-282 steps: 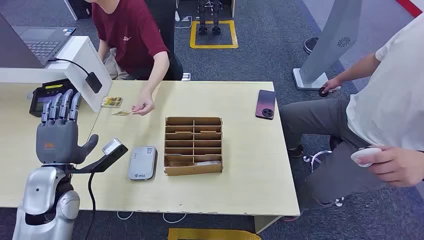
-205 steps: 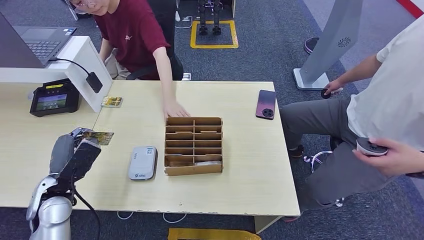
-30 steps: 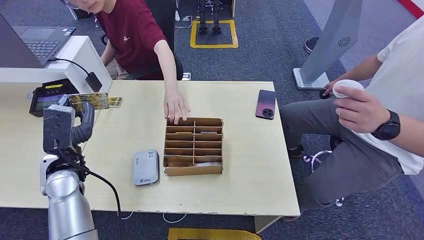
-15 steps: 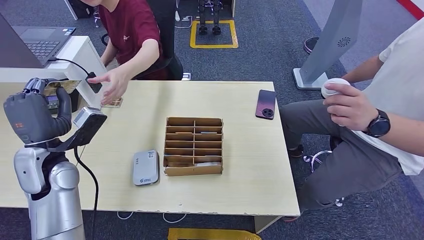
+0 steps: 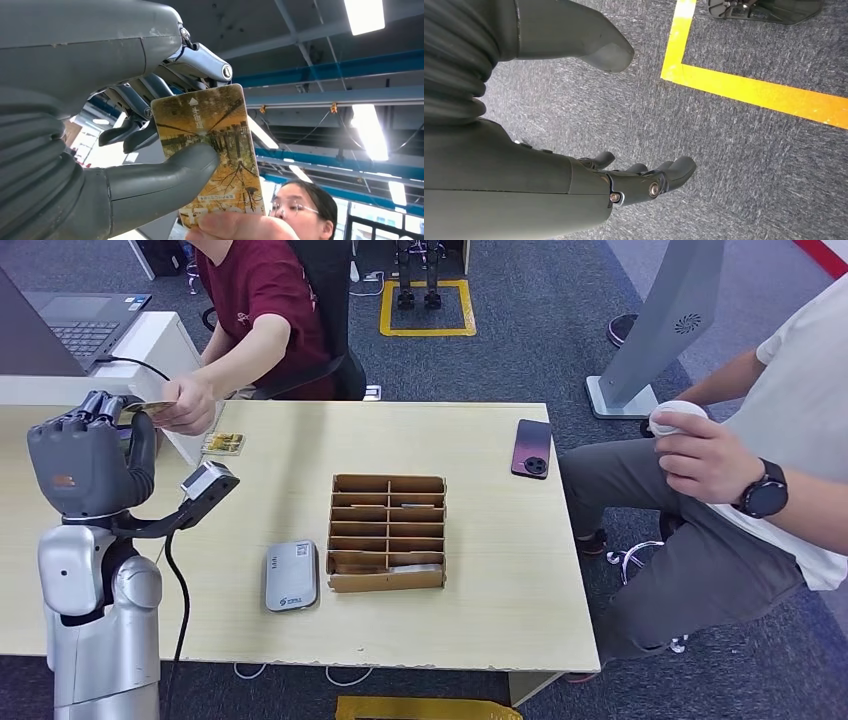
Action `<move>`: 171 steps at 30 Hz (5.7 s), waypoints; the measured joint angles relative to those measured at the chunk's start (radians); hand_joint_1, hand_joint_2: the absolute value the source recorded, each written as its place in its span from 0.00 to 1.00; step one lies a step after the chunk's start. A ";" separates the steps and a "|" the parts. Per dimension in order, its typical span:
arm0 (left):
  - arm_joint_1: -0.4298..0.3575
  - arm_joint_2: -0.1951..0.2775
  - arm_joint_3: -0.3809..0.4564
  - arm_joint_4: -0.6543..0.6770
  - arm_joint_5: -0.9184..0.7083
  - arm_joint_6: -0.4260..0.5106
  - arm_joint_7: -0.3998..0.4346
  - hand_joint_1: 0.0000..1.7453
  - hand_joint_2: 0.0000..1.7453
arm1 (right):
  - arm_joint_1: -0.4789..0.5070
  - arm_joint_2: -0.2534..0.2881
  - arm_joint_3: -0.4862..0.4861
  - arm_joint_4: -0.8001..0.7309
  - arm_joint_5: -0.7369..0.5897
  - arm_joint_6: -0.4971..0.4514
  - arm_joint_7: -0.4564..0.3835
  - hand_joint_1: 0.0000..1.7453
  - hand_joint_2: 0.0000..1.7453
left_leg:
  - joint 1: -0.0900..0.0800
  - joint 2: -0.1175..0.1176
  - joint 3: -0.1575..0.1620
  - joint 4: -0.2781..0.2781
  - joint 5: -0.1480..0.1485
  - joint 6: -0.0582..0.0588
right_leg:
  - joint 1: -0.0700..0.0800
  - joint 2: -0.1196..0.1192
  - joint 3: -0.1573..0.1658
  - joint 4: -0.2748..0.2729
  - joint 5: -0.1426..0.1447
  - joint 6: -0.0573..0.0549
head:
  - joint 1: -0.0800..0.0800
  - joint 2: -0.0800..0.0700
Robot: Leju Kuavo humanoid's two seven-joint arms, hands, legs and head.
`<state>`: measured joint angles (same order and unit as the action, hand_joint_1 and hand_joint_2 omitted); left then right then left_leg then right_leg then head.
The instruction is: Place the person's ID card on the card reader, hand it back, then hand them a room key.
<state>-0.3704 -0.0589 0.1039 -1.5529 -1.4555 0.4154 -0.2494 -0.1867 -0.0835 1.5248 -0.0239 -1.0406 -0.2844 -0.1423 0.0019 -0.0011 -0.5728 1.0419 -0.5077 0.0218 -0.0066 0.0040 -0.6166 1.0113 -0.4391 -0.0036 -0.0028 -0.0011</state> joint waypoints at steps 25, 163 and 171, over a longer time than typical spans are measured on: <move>0.000 0.002 -0.031 0.027 0.165 -0.170 -0.006 0.00 1.00 | 0.008 0.000 0.000 -0.002 -0.021 -0.003 -0.004 0.00 1.00 | 0.000 0.000 0.000 0.000 0.000 0.000 | 0.000 0.001 0.000 0.000 0.000 0.000 | 0.000 0.000; 0.155 0.186 -0.615 0.134 0.295 -0.499 0.173 0.00 1.00 | 0.048 -0.013 0.000 0.016 -0.083 -0.022 -0.040 0.00 1.00 | 0.000 0.001 -0.002 0.000 0.000 0.000 | 0.000 0.000 -0.001 0.000 0.000 0.001 | 0.000 0.000; 0.158 0.186 -0.615 0.138 0.315 -0.499 0.169 0.00 1.00 | 0.048 -0.013 0.000 0.016 -0.072 -0.022 -0.038 0.00 1.00 | 0.000 0.001 -0.002 0.000 0.000 0.000 | 0.000 0.000 -0.001 0.000 0.000 0.001 | 0.000 0.000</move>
<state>-0.2125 0.1275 -0.5116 -1.4152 -1.1407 -0.0836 -0.0805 -0.1390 -0.0968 1.5244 -0.0080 -1.1128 -0.3059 -0.1805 0.0017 -0.0003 -0.5747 1.0421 -0.5080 0.0221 -0.0068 0.0043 -0.6180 1.0112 -0.4393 -0.0029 -0.0023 -0.0011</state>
